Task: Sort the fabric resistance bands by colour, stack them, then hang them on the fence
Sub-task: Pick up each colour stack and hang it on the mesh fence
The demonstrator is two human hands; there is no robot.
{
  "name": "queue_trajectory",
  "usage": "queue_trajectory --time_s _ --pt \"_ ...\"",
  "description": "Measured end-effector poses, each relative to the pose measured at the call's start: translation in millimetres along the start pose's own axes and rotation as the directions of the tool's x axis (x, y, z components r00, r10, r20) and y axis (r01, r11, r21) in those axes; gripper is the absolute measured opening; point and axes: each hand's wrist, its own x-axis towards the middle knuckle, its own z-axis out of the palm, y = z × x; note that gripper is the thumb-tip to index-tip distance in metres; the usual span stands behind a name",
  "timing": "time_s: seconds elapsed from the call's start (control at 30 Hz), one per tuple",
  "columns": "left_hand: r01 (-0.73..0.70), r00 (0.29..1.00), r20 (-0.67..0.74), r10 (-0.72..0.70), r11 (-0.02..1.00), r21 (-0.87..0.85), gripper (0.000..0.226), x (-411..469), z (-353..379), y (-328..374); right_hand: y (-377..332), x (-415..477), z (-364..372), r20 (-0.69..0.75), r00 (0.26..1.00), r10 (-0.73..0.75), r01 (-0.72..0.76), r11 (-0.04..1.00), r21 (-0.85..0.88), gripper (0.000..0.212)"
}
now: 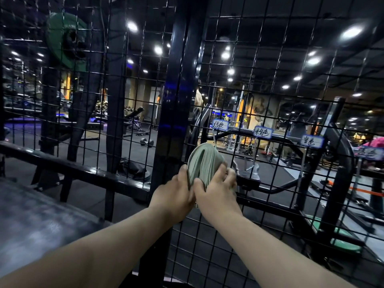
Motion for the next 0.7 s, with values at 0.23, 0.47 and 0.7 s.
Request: queue_trajectory --time_s 0.23,0.47,0.7 --pt "-0.140 0.973 -0.102 0.208 0.878 0.457 0.038 15 -19 3 -16 9 -18 -0.081 0.995 -0.060 0.059 0.998 -0.013 0.089" --pt "-0.234 0.951 -0.183 0.250 0.966 0.108 0.051 47 -44 2 -16 34 -30 -0.132 0.972 -0.194 0.188 0.980 -0.060 0.060" --pt "-0.255 0.964 -0.158 0.214 0.909 -0.330 0.045 50 -46 17 -13 38 -28 -0.090 0.972 -0.216 0.212 0.976 -0.056 0.052"
